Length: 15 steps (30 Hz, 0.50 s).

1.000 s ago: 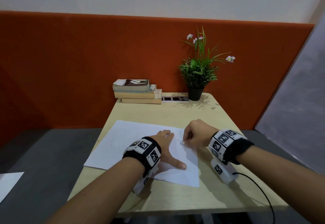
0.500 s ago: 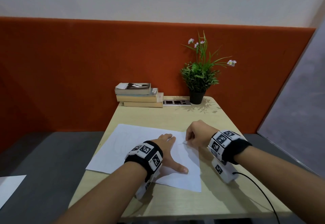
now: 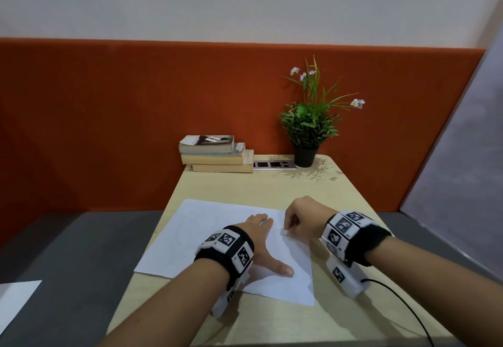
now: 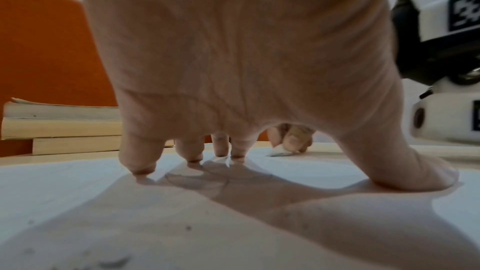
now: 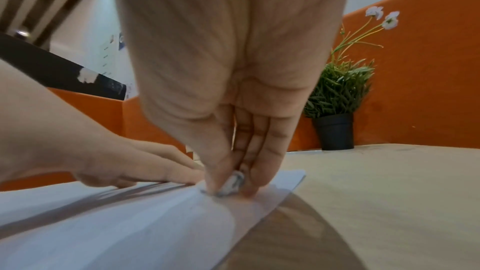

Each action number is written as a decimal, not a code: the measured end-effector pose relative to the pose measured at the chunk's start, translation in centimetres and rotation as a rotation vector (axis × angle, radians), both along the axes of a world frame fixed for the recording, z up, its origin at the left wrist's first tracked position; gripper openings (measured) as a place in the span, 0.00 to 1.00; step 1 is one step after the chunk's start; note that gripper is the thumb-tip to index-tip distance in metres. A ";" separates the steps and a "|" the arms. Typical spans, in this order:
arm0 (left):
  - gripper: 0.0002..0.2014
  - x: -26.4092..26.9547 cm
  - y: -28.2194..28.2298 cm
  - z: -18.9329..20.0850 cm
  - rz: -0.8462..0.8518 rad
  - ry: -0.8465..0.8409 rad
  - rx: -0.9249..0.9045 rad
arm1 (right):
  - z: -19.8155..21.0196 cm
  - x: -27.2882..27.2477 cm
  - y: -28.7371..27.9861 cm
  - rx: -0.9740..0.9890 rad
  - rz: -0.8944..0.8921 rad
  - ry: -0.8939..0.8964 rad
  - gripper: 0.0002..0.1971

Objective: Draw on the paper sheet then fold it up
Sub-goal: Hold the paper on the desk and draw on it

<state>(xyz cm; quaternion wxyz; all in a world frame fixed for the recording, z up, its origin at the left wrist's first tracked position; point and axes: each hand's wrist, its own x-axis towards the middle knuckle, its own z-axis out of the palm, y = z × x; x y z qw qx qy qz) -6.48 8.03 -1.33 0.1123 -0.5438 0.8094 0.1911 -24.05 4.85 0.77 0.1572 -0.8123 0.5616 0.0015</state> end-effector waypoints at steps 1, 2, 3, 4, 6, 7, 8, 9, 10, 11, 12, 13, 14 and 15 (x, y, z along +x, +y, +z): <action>0.63 0.0 0.0 0.0 0.004 0.003 0.001 | -0.1 0.3 -0.4 -0.020 -0.022 -0.010 0.08; 0.63 0.0 0.0 0.1 0.005 0.004 0.001 | -0.3 0.5 -0.6 -0.037 -0.038 -0.021 0.08; 0.63 0.0 0.1 0.1 0.004 0.004 -0.001 | -0.4 0.6 -0.7 -0.037 -0.047 -0.037 0.08; 0.63 0.0 0.1 0.1 0.001 0.004 -0.002 | -0.5 0.6 -0.4 -0.025 -0.044 -0.061 0.08; 0.63 0.1 0.1 -0.1 0.000 0.007 0.000 | -0.8 0.4 0.6 0.041 0.002 -0.099 0.07; 0.63 0.2 0.1 -0.2 0.000 0.009 -0.002 | -0.9 0.4 1.3 0.088 0.040 -0.103 0.06; 0.63 0.2 0.1 -0.3 0.001 0.012 -0.004 | -1.0 0.5 1.9 0.130 0.073 -0.098 0.05; 0.63 0.2 0.1 -0.3 0.001 0.016 -0.004 | -1.0 0.6 2.2 0.149 0.093 -0.092 0.05; 0.62 0.2 0.1 -0.3 0.001 0.018 -0.002 | -1.0 0.7 2.1 0.144 0.097 -0.085 0.04; 0.62 0.2 0.1 -0.2 0.000 0.019 0.001 | -0.9 0.9 1.8 0.119 0.089 -0.077 0.04; 0.62 0.2 0.1 -0.1 -0.002 0.019 0.004 | -0.8 1.1 1.4 0.082 0.074 -0.074 0.04; 0.62 0.2 0.1 0.0 -0.003 0.018 0.009 | -0.8 1.4 0.8 0.041 0.055 -0.077 0.05; 0.62 0.2 0.1 0.0 0.000 0.018 0.014 | -0.7 1.6 0.3 0.000 0.037 -0.080 0.05; 0.62 0.2 0.1 0.0 0.006 0.021 0.018 | -0.8 1.8 -0.1 -0.032 0.020 -0.082 0.06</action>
